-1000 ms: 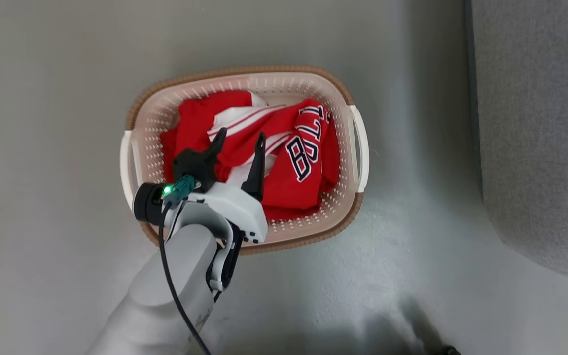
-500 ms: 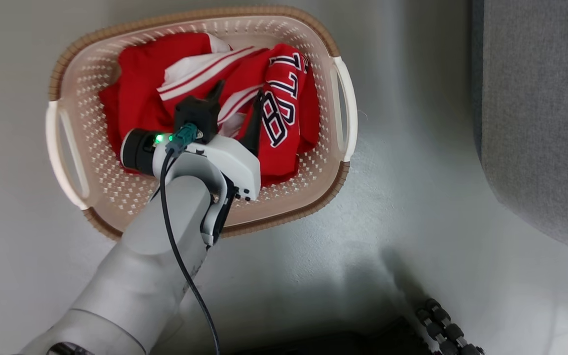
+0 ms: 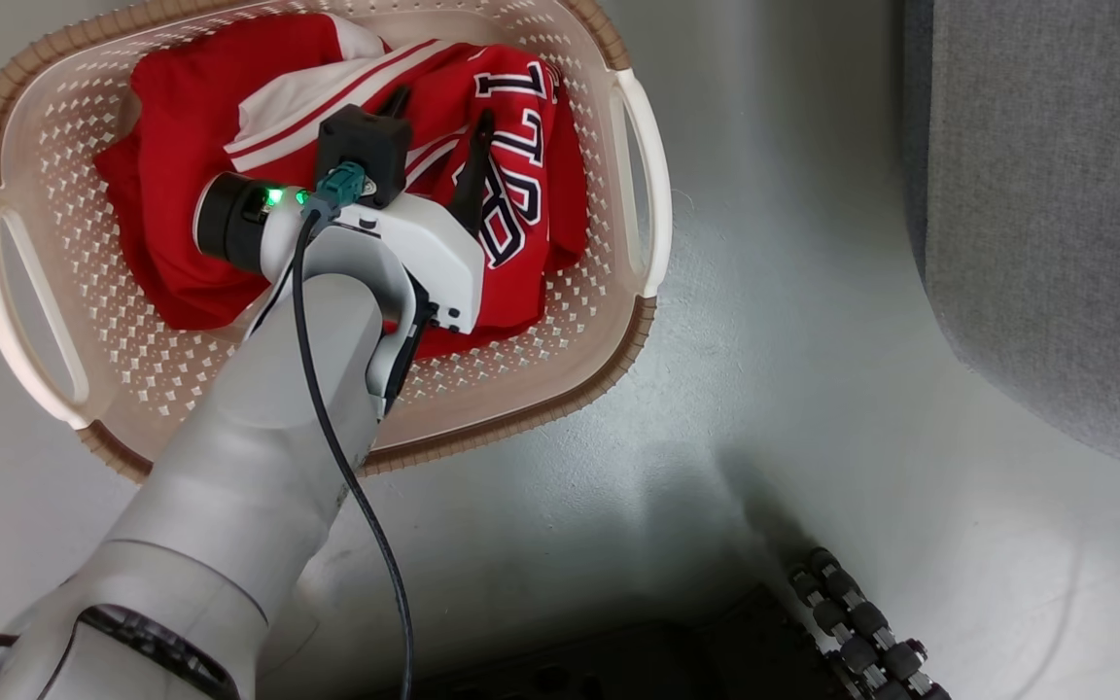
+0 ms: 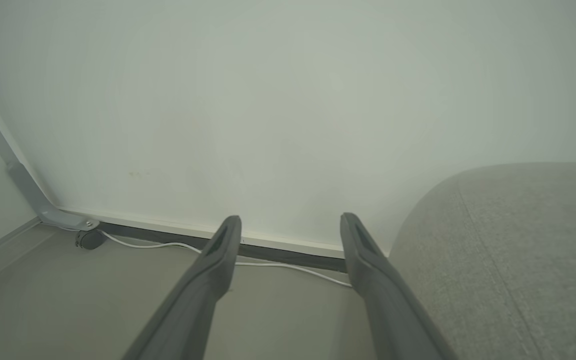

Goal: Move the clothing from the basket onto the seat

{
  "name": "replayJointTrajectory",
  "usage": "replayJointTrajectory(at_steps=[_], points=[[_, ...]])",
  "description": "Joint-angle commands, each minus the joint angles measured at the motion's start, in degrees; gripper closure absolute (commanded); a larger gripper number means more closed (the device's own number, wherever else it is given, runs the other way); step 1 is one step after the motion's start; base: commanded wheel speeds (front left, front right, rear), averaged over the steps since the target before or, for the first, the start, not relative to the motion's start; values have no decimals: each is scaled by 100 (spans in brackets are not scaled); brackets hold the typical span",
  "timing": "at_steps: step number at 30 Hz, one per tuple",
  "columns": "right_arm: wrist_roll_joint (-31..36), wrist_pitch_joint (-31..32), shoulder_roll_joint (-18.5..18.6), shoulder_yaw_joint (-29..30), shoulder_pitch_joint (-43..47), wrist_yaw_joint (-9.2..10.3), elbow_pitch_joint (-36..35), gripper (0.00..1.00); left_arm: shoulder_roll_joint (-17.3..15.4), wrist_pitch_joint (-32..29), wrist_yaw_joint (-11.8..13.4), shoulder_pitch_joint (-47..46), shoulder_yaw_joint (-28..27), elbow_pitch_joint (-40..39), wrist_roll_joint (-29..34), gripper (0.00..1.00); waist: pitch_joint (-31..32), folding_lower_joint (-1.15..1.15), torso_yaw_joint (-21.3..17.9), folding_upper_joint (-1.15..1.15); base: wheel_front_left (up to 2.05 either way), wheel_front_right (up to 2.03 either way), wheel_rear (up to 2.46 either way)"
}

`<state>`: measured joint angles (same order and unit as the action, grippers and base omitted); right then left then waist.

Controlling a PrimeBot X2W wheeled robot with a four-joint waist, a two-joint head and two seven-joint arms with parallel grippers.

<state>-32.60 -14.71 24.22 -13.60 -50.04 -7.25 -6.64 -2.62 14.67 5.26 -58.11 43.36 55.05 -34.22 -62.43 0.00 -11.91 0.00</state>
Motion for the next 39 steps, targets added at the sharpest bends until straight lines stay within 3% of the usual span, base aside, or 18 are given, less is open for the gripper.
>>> replayJointTrajectory(at_steps=[1,8,12,13,14,21,27,32,39], points=[[-56,-29,46,-41,277,-24,-114,0,-26,33,-55,2,41,58,12,0,-10,0,-20,0,0,0,0],[-99,-29,10,-88,318,-24,-45,0,-26,-135,-319,-250,747,689,-344,0,-27,0,-83,0,0,0,0],[-108,-29,16,-92,319,-24,-2,0,-26,-331,-307,-287,1036,754,-684,0,-8,0,-84,0,0,0,0],[-109,-29,30,-80,304,-24,13,0,-26,-318,-308,-304,1160,729,-838,55,11,0,-79,0,0,0,0],[-113,-29,37,-69,293,-24,16,0,-26,-291,-299,-315,1204,719,-919,100,20,0,-74,0,0,0,0],[-95,-29,62,-3,260,-24,49,0,-26,-101,-252,-323,1510,641,-1291,100,158,0,-27,0,0,0,0],[-23,-29,143,67,396,-24,183,0,-26,21,-140,15,1748,354,-1637,100,634,0,180,0,0,0,0],[10,-29,195,49,535,-24,341,0,-26,30,24,263,1537,-44,-1611,100,1074,0,332,0,0,0,0],[52,-29,170,-65,793,-24,659,0,-26,31,27,780,1023,-408,-1193,100,1813,0,476,0,0,0,0]])
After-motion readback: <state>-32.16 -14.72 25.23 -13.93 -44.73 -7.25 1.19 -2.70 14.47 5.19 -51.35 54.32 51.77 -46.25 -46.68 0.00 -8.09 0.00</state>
